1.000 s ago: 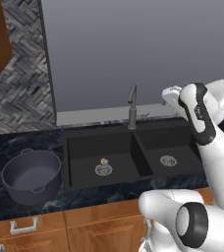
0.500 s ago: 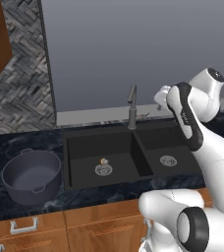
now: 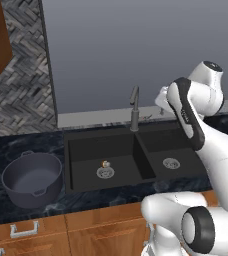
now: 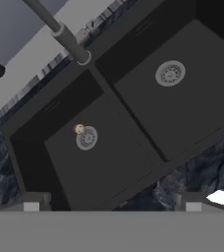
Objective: Dump the mushroom from the pot into the sink. Then turn on the water and wash the mushroom. Then turn off the water and put the mushroom back in the pot.
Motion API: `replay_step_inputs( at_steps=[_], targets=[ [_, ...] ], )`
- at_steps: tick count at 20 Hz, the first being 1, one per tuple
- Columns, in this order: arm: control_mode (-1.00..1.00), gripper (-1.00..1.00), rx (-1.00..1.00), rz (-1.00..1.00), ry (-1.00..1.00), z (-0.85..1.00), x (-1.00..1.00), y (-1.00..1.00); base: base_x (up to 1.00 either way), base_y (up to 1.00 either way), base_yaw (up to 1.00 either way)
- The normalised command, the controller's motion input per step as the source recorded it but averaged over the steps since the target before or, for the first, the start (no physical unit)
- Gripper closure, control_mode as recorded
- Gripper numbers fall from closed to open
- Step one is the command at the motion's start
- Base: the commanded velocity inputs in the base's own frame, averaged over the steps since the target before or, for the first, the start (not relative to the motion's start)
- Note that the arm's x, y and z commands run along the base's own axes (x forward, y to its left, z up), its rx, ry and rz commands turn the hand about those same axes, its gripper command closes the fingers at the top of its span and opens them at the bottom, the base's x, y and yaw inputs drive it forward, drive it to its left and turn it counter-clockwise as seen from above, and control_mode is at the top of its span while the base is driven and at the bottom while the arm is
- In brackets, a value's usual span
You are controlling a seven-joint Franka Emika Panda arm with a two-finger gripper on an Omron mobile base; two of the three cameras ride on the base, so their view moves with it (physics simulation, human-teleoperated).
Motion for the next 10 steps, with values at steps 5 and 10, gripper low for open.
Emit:
replay_step_inputs(
  at_steps=[5,10],
  targets=[
    [-1.0,-1.0,-0.1,0.0,0.0,-0.16,-0.32,0.4,0.0,0.0,0.0],
    [-1.0,-1.0,-0.09,0.02,0.0,-0.09,-0.08,0.43,0.0,0.0,0.0]
  ],
)
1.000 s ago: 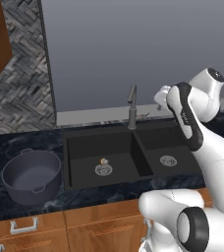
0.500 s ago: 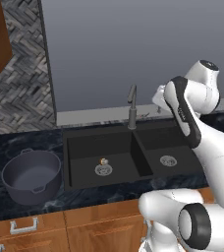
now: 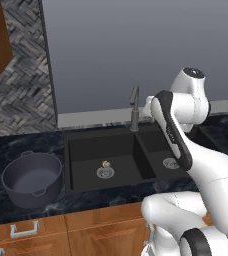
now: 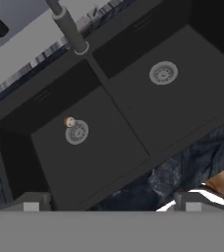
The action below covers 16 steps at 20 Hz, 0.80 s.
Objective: Dump the mushroom from the pot into the sink. Then turn on the water and wash the mushroom. Then turn off the water and put the mushroom back in the pot.
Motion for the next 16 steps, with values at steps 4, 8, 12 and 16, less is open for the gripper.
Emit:
replay_step_inputs(
  at_steps=[4,8,12,16],
  targets=[
    [-1.0,-1.0,-0.08,0.06,0.0,-0.02,0.0,0.39,0.0,0.0,0.0],
    [-1.0,-1.0,-0.07,0.07,0.0,-0.06,0.0,0.38,0.0,0.0,0.0],
    [-1.0,-1.0,-0.09,0.07,0.0,-0.09,0.04,0.37,0.0,0.0,0.0],
    [-1.0,-1.0,-0.11,0.02,0.0,-0.16,0.17,0.26,0.0,0.0,0.0]
  ],
)
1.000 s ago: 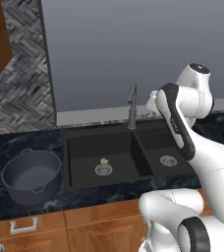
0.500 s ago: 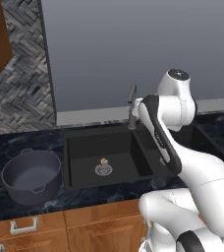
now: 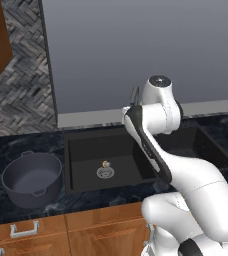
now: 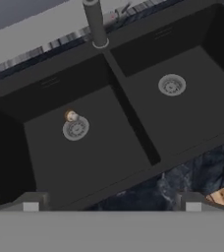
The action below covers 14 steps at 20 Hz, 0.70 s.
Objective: Dump the mushroom from the pot into the sink. Then turn on the water and wash the mushroom. Then turn off the water and put the mushroom back in the pot.
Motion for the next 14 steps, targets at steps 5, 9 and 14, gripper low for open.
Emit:
replay_step_inputs(
  at_steps=[5,9,14],
  targets=[
    [-1.0,-1.0,-0.07,0.02,0.0,-0.2,0.17,0.25,0.0,0.0,0.0],
    [-1.0,-1.0,-0.07,0.01,0.0,-0.21,0.2,0.26,0.0,0.0,0.0],
    [-1.0,-1.0,-0.05,0.02,0.0,-0.23,0.21,0.25,0.0,0.0,0.0]
  ],
)
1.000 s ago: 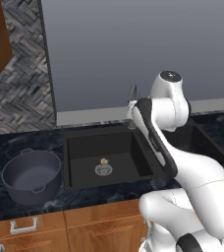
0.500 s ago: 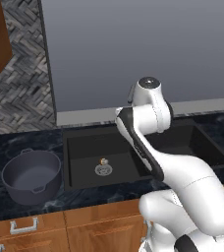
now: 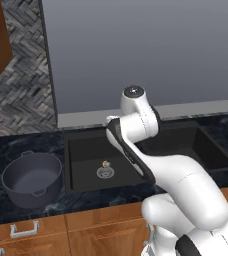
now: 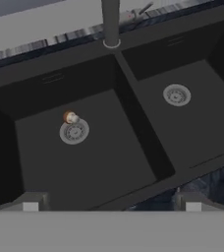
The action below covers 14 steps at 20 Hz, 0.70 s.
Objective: Dump the mushroom from the pot into the sink. Then turn on the water and wash the mushroom. Then turn off the water and put the mushroom back in the pot.
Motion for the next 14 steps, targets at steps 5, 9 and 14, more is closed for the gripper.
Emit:
replay_step_inputs(
  at_steps=[5,9,14],
  targets=[
    [-1.0,-1.0,-0.01,0.04,0.0,-0.28,0.29,0.04,0.0,0.0,0.0],
    [-1.0,-1.0,0.0,0.05,0.0,-0.27,0.26,0.03,0.0,0.0,0.0],
    [-1.0,-1.0,0.0,0.08,0.01,-0.27,0.17,0.03,0.0,0.0,0.0]
  ],
)
